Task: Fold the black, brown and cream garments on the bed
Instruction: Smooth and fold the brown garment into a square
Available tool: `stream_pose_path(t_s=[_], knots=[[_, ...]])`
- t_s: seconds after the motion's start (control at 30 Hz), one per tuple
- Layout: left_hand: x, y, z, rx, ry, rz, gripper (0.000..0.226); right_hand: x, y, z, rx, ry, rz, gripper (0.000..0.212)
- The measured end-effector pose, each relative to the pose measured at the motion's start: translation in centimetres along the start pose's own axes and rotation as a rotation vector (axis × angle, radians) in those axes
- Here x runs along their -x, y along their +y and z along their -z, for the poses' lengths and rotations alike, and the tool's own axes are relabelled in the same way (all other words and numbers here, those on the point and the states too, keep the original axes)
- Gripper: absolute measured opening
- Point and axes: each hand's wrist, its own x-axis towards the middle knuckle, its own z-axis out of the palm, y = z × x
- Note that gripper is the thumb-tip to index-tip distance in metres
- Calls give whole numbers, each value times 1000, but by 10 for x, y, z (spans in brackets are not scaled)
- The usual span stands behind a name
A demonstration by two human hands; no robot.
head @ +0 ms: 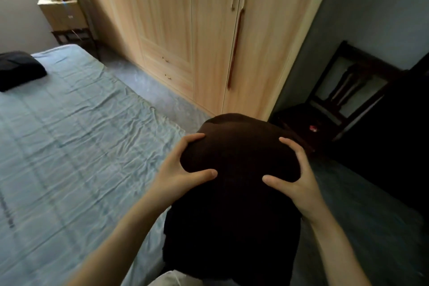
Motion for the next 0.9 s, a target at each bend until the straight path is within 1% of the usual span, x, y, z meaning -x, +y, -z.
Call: stream_pose_path(t_s=[0.2, 0.37, 0.5, 0.6, 0.73, 0.83, 0.9], knots=[[-95, -17, -27, -17, 156, -51, 69, -98, 19, 35, 38, -78, -17, 89], [-210, -37, -45, 7, 185, -51, 60, -214, 40, 64, 85, -80, -30, 84], [-298, -39, -54, 18, 186, -28, 60, -306, 50, 87, 71, -91, -55, 80], [-355, -38, -60, -7, 208, -23, 61, -372, 54, 102, 74, -119, -48, 80], [-420, -46, -71, -51, 269, -3, 62, -458, 66, 119, 79, -201, -27, 80], [-471, -56, -79, -77, 356, 2, 58, -530, 81, 127, 71, -270, 1, 80], [-500, -61, -87, -111, 434, 9, 57, -576, 91, 131, 60, -346, 22, 77]])
